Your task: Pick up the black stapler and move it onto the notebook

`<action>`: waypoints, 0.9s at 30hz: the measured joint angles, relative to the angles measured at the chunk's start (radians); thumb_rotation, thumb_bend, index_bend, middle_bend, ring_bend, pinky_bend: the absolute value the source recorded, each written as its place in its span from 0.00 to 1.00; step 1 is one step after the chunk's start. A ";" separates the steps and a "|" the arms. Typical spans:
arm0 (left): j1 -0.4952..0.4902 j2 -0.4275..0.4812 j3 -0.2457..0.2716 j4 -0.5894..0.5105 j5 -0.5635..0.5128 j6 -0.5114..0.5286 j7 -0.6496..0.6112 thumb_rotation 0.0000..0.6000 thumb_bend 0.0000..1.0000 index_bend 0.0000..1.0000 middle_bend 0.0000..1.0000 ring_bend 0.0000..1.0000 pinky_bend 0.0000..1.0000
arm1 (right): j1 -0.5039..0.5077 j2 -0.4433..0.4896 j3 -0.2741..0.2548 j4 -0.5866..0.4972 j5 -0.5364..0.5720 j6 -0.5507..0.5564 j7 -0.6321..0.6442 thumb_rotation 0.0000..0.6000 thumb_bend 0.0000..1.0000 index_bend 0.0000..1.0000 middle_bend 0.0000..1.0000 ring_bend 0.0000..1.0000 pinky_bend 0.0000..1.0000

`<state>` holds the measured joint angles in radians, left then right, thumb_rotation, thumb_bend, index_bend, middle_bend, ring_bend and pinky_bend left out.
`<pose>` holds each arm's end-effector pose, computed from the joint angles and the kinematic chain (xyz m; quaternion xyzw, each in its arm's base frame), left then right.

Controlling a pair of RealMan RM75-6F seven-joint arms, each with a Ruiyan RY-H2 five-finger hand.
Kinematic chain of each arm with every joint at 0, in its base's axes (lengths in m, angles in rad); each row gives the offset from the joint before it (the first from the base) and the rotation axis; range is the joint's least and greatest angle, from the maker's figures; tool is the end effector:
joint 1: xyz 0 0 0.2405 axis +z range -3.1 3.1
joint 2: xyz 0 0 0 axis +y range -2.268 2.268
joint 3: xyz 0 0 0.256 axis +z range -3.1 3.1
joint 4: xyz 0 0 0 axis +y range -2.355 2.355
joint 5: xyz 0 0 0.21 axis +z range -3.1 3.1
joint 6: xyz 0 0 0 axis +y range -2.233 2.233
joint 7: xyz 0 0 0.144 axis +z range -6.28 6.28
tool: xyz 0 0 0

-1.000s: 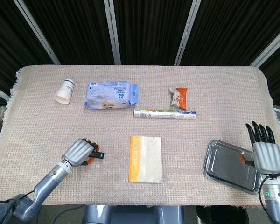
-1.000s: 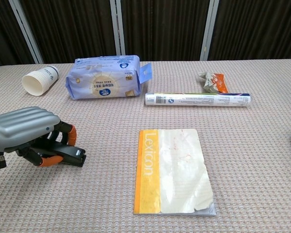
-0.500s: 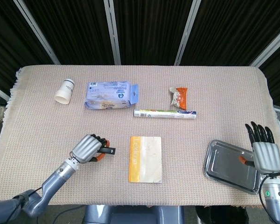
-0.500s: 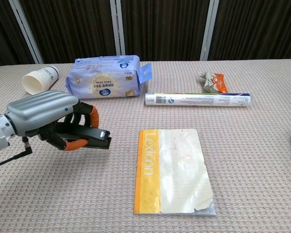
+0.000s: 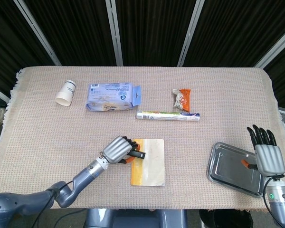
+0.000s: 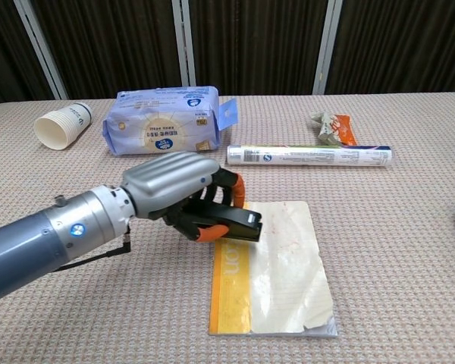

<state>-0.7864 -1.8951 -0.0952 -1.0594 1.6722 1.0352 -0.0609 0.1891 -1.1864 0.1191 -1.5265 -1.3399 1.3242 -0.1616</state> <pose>-0.0990 0.3069 -0.1098 -0.8009 -0.2788 -0.4677 0.2491 -0.3243 -0.2290 0.1434 0.6111 -0.3725 0.3181 0.6219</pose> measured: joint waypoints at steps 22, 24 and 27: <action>-0.230 -0.172 -0.008 0.240 0.029 -0.032 -0.245 1.00 0.37 0.59 0.59 0.54 0.53 | 0.007 0.010 0.015 0.022 0.037 -0.022 0.047 1.00 0.02 0.00 0.00 0.00 0.00; -0.232 -0.163 -0.005 0.233 0.027 -0.031 -0.239 1.00 0.36 0.58 0.58 0.53 0.53 | 0.007 0.009 0.014 0.023 0.037 -0.021 0.043 1.00 0.02 0.00 0.00 0.00 0.00; -0.236 -0.152 0.000 0.219 0.020 -0.039 -0.232 1.00 0.35 0.56 0.57 0.52 0.53 | 0.007 0.006 0.012 0.021 0.033 -0.018 0.036 1.00 0.02 0.00 0.00 0.00 0.00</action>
<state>-1.0229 -2.0466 -0.0956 -0.8403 1.6923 0.9958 -0.2926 0.1962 -1.1806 0.1316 -1.5054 -1.3064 1.3065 -0.1254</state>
